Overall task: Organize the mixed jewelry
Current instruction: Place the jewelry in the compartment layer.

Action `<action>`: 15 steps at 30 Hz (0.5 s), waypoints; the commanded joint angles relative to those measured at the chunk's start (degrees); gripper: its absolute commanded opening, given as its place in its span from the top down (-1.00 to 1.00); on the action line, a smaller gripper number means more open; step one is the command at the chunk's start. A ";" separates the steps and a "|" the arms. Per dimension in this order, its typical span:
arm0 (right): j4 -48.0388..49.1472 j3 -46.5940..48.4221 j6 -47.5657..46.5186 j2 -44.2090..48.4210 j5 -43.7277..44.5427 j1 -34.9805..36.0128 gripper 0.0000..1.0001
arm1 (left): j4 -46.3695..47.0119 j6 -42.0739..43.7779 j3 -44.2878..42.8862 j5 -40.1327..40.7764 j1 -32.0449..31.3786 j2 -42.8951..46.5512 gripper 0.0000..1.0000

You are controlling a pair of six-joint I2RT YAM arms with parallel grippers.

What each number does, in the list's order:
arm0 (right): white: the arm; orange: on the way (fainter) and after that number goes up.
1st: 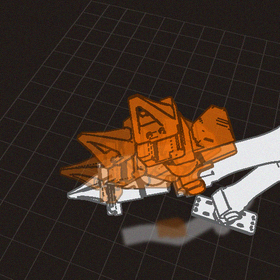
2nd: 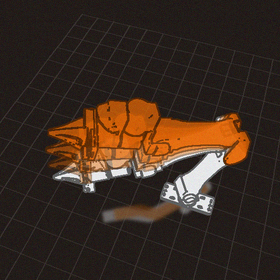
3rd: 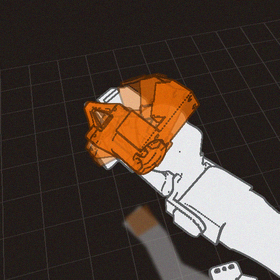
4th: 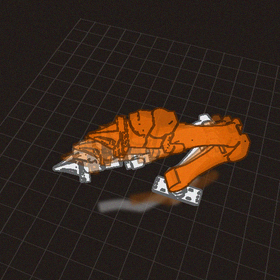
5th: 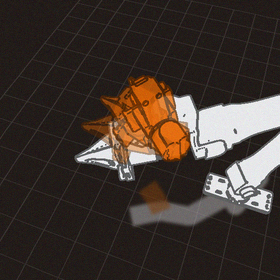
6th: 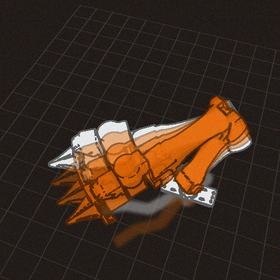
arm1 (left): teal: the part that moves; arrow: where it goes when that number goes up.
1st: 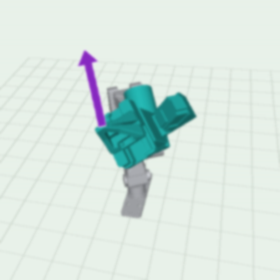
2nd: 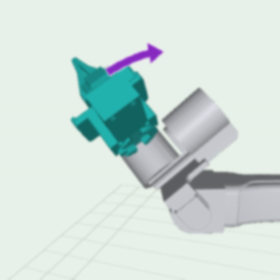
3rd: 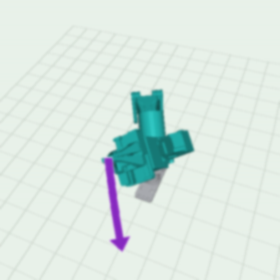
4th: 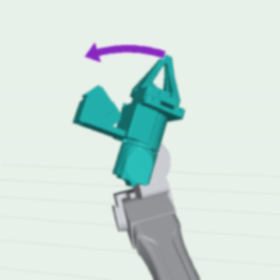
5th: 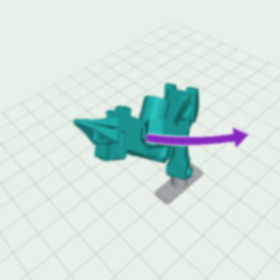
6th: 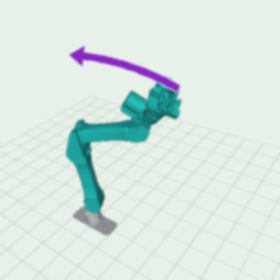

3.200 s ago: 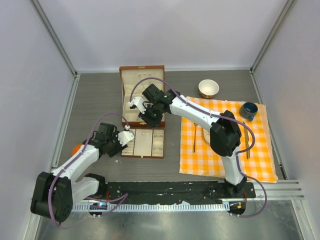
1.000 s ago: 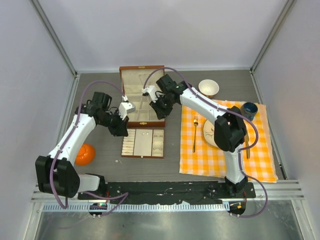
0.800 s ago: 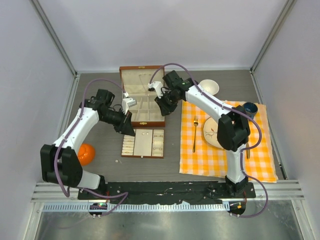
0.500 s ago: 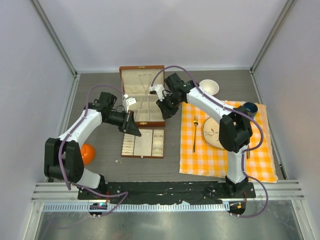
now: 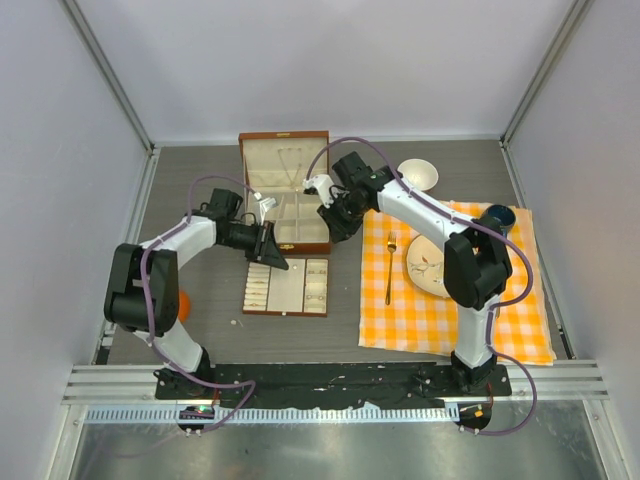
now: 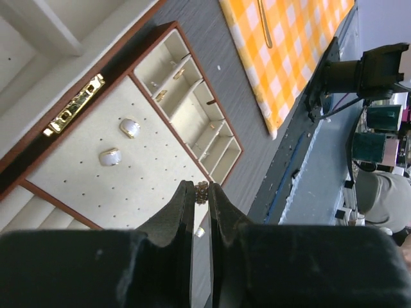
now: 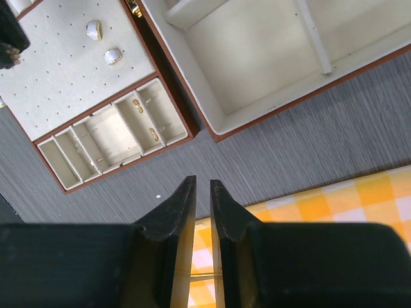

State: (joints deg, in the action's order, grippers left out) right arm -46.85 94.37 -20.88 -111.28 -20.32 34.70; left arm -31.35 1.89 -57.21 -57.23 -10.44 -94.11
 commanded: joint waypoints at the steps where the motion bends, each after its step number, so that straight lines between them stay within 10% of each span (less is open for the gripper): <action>1: 2.03 -0.67 -0.74 3.62 0.72 0.02 0.59 | 5.51 -0.13 0.78 0.36 -0.20 -2.04 1.00; 15: 2.11 -0.15 -0.38 2.04 0.01 0.11 0.59 | 9.38 -0.75 2.45 -0.51 -0.20 -4.68 1.00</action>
State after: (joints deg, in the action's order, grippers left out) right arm -46.28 93.89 -20.88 -110.93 -20.05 34.70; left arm -25.28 1.76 -55.72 -56.60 -10.44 -98.54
